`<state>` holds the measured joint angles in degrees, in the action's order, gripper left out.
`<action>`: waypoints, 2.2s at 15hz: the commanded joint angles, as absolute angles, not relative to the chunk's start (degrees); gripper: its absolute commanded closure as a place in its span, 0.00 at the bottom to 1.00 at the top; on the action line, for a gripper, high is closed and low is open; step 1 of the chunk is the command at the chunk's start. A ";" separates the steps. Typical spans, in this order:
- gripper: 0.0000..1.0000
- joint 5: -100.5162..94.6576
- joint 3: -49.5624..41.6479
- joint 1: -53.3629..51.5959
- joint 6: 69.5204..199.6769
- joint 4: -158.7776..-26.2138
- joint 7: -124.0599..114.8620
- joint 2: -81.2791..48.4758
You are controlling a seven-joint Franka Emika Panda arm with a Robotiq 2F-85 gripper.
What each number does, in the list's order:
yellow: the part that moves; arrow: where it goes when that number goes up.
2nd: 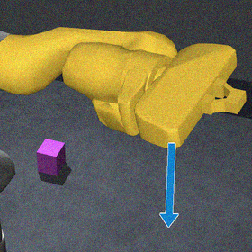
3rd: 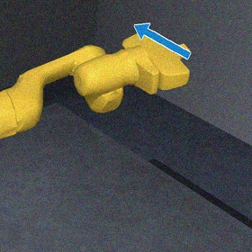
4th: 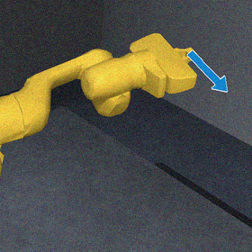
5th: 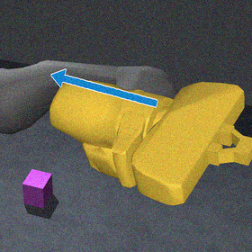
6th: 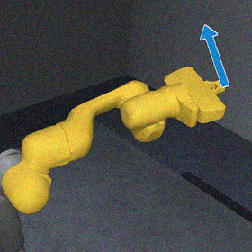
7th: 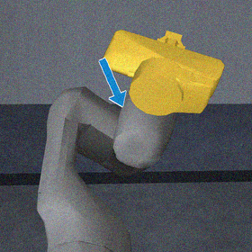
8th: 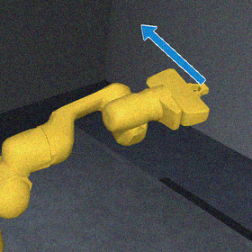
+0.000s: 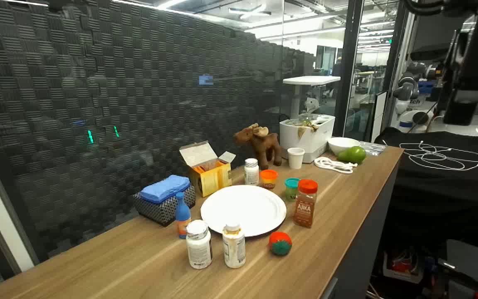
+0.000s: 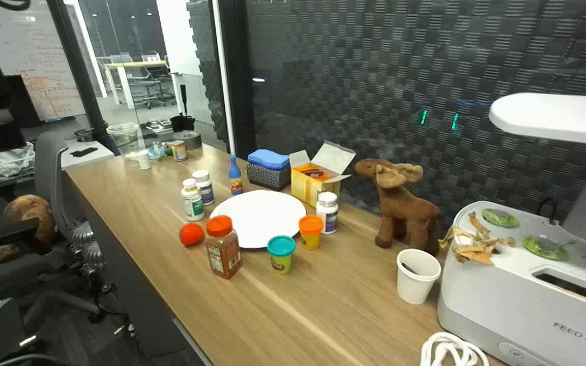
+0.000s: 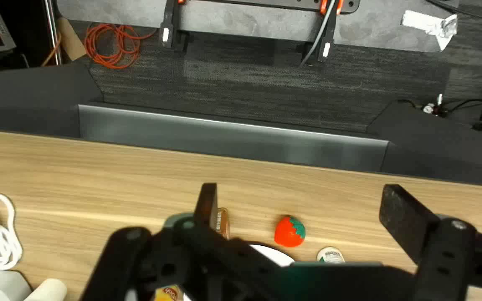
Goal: Put the containers and strawberry toy on the white plate
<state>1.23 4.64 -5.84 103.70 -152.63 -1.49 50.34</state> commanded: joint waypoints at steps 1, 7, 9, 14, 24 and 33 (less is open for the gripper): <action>0.00 1.34 4.78 -5.66 103.59 -152.35 -1.39 50.37; 0.00 1.34 4.78 -5.66 103.59 -152.19 -1.39 50.58; 0.00 1.34 4.78 -5.66 103.59 -152.19 -1.39 50.58; 0.00 1.34 4.78 -5.66 103.59 -152.19 -1.39 50.58; 0.00 1.34 4.78 -5.66 103.59 -152.19 -1.39 50.58; 0.00 -0.64 3.82 -4.83 104.54 -149.36 0.61 46.32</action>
